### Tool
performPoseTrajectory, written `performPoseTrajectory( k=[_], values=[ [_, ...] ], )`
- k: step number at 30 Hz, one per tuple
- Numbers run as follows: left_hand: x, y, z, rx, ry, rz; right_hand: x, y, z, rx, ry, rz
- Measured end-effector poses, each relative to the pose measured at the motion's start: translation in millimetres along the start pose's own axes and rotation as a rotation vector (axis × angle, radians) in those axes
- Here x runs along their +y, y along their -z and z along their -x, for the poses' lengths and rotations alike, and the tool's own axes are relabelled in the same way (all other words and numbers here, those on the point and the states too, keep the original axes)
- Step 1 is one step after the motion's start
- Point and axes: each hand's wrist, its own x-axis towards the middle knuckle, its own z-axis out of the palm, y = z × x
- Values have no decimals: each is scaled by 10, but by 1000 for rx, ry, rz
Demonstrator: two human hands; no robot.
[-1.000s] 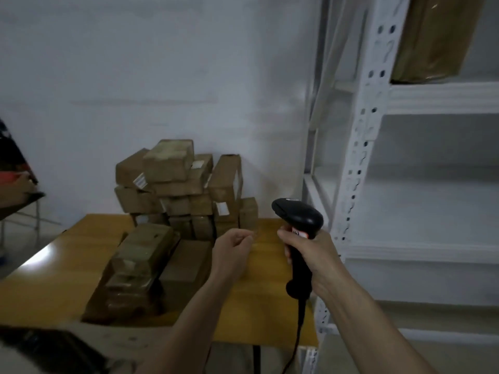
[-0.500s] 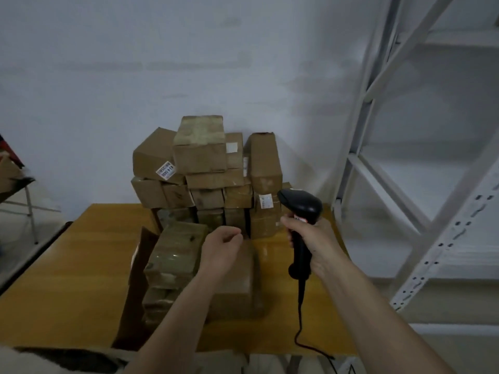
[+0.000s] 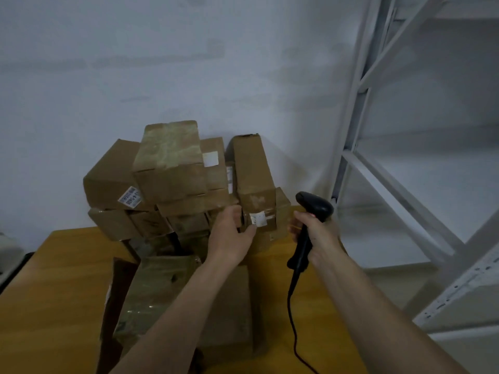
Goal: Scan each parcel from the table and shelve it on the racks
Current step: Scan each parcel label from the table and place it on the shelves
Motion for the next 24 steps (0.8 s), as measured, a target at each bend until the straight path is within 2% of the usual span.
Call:
performPoseTrajectory(
  k=[6,11,17,24],
  values=[
    [429,-377,-516,94,-76,-223,3,2,-733,25,-181,-7],
    [592,-632,-1005,141,78,-387,47,-76,-1153,-52,-294,38],
    [553,-722,-1291,143,317,-452,146,-129,-1409,-173,-451,34],
    [589,-638,-1253,198,356,-298,68,-21,-1399,-203,-508,-8]
  ],
)
